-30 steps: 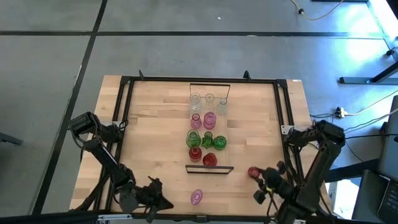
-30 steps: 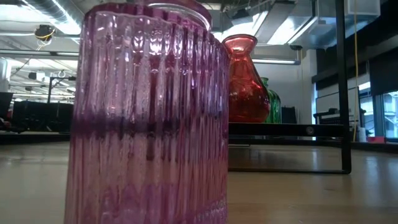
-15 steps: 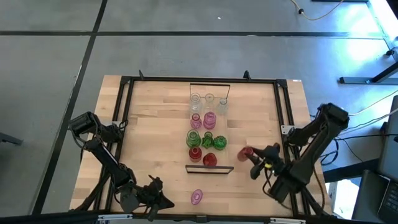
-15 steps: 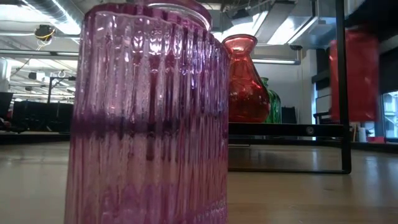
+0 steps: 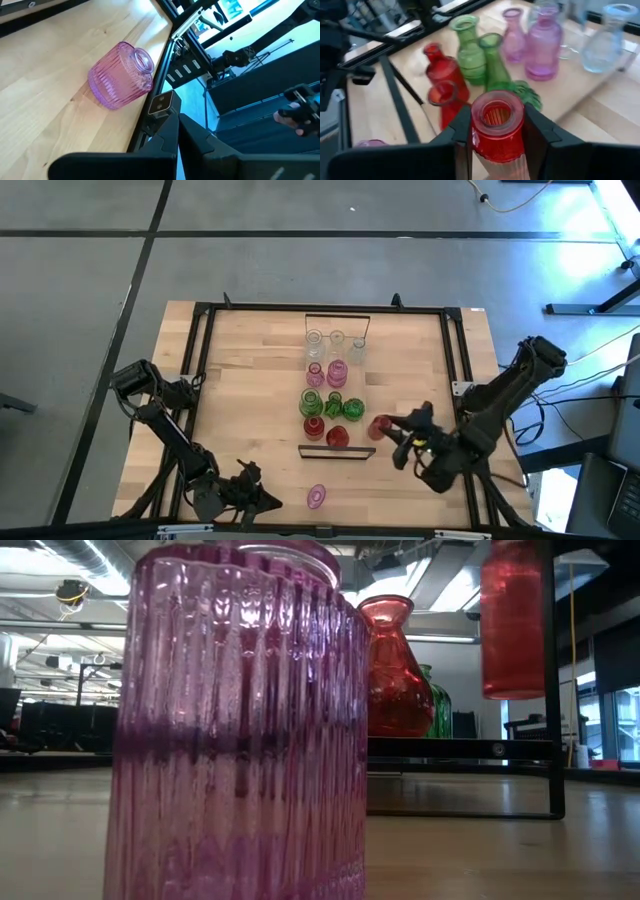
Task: Sort vases onto shelf
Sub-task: Put the red vase on the shelf aligned with the other red vases, then put the purple vase on the shelf aligned with the other purple vases
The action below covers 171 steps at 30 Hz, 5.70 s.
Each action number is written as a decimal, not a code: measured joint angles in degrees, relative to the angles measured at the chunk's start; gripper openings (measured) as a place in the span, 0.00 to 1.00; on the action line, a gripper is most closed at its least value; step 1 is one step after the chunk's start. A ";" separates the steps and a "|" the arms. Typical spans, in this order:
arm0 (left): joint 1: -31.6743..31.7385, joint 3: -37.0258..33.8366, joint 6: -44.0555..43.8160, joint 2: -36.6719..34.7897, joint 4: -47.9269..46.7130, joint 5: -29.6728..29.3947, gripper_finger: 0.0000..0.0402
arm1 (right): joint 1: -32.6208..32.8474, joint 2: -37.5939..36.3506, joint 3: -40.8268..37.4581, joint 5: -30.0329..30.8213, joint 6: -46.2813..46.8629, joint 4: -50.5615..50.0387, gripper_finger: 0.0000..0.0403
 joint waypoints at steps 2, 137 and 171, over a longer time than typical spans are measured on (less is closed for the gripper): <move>0.00 0.00 -0.01 0.00 0.00 -0.01 0.00 | -2.25 0.09 0.01 -2.00 -6.21 4.55 0.23; 11.39 0.67 5.19 -1.68 -0.77 13.14 0.00 | -9.71 -14.86 -7.23 -35.32 -34.77 46.04 0.45; 9.97 13.35 11.47 6.53 -32.00 11.55 0.00 | -1.91 23.44 -7.21 -36.48 -14.12 76.06 0.43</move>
